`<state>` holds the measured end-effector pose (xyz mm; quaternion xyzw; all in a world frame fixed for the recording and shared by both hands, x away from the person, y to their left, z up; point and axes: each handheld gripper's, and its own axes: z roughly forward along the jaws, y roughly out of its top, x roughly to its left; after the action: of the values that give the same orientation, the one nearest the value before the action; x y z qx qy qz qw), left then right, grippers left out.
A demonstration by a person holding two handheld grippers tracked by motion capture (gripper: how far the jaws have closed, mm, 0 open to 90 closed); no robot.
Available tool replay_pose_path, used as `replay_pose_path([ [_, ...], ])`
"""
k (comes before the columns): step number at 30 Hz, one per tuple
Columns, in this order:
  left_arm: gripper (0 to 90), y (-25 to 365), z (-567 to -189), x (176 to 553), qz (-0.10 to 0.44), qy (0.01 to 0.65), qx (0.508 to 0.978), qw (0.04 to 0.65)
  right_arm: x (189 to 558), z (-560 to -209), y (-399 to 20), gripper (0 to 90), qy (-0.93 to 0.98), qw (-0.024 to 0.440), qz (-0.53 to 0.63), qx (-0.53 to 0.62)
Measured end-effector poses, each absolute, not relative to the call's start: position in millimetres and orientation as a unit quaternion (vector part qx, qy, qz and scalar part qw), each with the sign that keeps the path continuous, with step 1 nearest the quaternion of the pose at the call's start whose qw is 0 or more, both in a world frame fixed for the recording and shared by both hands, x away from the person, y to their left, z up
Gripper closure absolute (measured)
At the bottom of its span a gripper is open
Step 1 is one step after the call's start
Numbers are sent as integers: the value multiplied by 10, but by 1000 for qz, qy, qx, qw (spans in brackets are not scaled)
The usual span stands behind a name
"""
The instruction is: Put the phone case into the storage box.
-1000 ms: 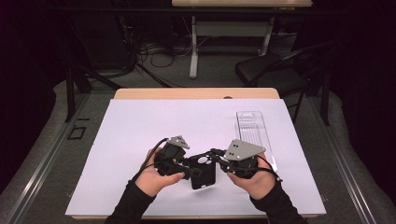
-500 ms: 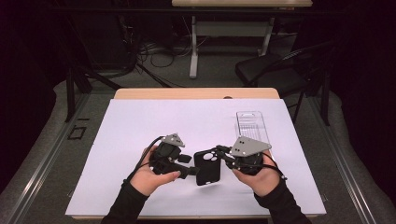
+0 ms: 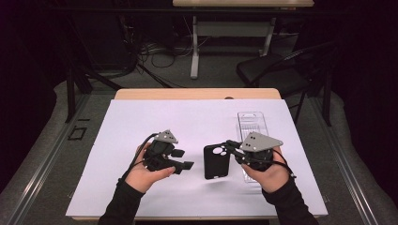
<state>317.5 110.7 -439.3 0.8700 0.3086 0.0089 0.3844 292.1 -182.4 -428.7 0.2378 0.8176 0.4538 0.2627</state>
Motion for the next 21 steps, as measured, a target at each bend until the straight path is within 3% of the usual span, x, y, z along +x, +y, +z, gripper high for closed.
replay_pose_path([
  [11, 426, 1229, -4446, 3269, 23, 341, 856, 388, 2952, -4281, -1906, 822, 813, 269, 453, 247],
  [21, 334, 1195, -4520, 3345, 67, 322, 858, 394, 2996, -4267, -1928, 822, 810, 272, 455, 249],
])
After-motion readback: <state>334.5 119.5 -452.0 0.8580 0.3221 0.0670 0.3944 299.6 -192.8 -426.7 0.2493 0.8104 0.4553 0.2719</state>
